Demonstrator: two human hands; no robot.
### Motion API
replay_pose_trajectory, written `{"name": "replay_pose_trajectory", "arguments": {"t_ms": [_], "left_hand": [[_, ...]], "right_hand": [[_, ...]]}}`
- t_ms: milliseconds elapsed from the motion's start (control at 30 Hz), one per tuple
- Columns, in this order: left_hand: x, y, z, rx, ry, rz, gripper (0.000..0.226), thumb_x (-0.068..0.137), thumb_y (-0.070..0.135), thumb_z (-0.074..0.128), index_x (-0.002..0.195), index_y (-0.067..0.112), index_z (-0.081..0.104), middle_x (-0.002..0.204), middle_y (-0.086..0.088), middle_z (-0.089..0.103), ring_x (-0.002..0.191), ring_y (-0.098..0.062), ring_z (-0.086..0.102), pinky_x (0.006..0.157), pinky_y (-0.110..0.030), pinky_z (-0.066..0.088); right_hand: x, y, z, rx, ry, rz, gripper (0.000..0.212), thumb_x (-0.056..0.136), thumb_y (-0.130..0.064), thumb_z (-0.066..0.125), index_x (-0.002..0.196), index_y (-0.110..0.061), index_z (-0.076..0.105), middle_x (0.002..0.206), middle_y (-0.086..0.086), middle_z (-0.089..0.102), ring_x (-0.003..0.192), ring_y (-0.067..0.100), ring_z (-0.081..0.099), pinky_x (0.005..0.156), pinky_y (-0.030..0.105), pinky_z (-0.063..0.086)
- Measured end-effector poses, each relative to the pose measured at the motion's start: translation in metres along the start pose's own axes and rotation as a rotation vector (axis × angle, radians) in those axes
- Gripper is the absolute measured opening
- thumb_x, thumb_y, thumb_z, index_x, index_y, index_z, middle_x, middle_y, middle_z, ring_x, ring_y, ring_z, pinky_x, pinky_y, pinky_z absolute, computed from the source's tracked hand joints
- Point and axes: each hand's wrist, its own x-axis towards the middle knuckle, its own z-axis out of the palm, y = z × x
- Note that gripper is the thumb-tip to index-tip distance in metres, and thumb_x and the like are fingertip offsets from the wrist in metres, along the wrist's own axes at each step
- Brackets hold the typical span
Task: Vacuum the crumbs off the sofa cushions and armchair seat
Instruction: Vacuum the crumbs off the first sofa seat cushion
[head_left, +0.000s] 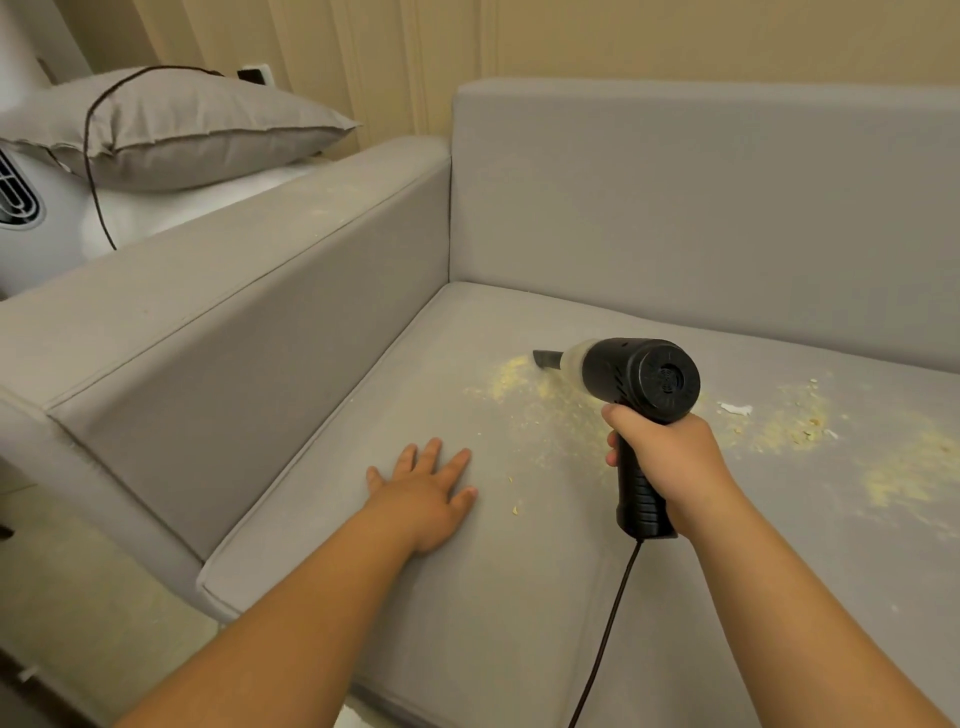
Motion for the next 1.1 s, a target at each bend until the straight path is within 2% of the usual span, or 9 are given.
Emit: {"name": "replay_pose_trajectory", "arguments": {"t_ms": [333,600,767,867,1100], "left_hand": [[0.001,-0.005,0.001,-0.002,-0.003,0.009,0.063,0.104,0.068,0.016,0.161,0.052,-0.006,0.173,0.008,-0.015,0.159,-0.025,-0.012,0.122,-0.069,0.000],[0.002,-0.001,0.001,0.016,0.011,0.007,0.065,0.104,0.068,0.016,0.161,0.050,-0.007,0.173,0.007,-0.016,0.159,-0.026,-0.011,0.121,-0.070,0.003],[0.001,-0.002,0.001,0.017,0.011,0.011,0.065,0.104,0.068,0.016,0.161,0.050,-0.008,0.173,0.006,-0.016,0.159,-0.027,-0.012,0.121,-0.070,0.002],[0.000,-0.006,0.001,0.014,0.013,0.025,0.064,0.104,0.068,0.016,0.161,0.051,-0.006,0.173,0.007,-0.015,0.160,-0.026,-0.011,0.122,-0.069,0.002],[0.002,-0.006,0.002,0.009,0.021,0.028,0.064,0.104,0.068,0.017,0.161,0.051,-0.005,0.173,0.007,-0.014,0.160,-0.026,-0.010,0.122,-0.070,0.002]], "right_hand": [[0.006,0.001,0.014,-0.010,-0.009,-0.011,0.017,0.086,-0.025,0.076,0.093,-0.010,0.073,0.076,0.010,0.074,0.070,0.022,0.073,0.074,0.043,0.061],[-0.011,0.002,0.008,-0.048,-0.018,-0.010,0.018,0.088,-0.022,0.075,0.095,-0.005,0.073,0.085,0.016,0.076,0.062,0.014,0.071,0.067,0.037,0.057],[-0.014,0.001,0.014,-0.069,-0.063,-0.016,0.023,0.088,-0.023,0.075,0.093,0.000,0.073,0.081,0.019,0.075,0.062,0.015,0.069,0.069,0.036,0.056],[-0.015,0.002,0.019,-0.074,-0.053,-0.020,0.021,0.088,-0.023,0.074,0.092,-0.002,0.073,0.081,0.018,0.076,0.067,0.020,0.069,0.070,0.037,0.056],[-0.016,0.000,0.020,-0.122,-0.084,-0.042,0.018,0.089,-0.023,0.075,0.091,-0.005,0.074,0.081,0.016,0.077,0.063,0.016,0.070,0.069,0.035,0.056]]}}
